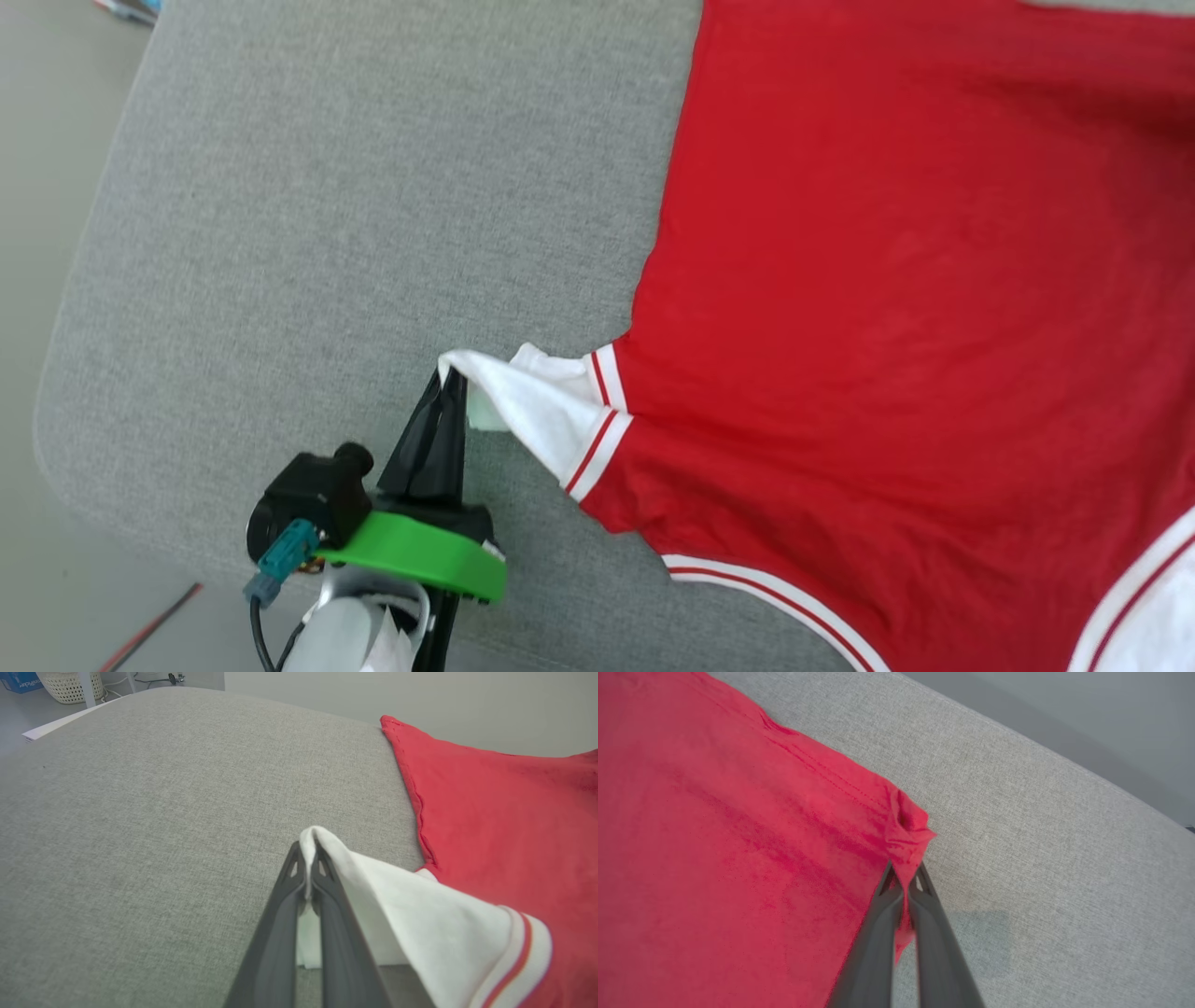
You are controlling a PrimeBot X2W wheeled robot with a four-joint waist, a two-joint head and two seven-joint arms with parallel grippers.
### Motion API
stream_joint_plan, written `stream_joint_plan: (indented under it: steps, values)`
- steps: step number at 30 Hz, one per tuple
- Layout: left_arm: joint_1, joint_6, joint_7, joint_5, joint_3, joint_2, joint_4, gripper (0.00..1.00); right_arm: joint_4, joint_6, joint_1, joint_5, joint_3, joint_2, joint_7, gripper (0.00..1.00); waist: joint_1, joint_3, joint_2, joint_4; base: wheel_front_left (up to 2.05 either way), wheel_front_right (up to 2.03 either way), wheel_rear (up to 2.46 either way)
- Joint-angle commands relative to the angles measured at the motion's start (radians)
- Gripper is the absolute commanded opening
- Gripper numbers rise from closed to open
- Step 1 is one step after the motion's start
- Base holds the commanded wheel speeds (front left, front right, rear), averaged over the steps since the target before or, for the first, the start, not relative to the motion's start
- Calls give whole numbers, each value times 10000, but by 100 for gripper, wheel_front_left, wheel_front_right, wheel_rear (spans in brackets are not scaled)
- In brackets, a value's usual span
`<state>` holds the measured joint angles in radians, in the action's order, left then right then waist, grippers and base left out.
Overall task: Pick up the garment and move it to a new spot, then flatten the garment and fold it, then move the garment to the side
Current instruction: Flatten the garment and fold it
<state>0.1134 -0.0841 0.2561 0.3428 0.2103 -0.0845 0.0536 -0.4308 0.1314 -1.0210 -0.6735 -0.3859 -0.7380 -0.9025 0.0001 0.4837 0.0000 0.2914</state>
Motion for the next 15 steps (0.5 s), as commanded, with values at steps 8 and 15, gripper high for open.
stream_joint_plan:
  steps: [8, 15]
  values:
    - [-693, 190, 40, -102, -318, -458, 371, 0, 1980, -7, 2161, -1490, -463, -1446, 1071, 0, -1, -1839, 0, -1273, 0, 0, 0]
    - [-1272, 423, -15, -52, -548, -713, 418, 0, 2936, -7, 4941, -2153, 240, -2154, 2109, 0, -1, -2686, 0, -2015, 0, 0, 0]
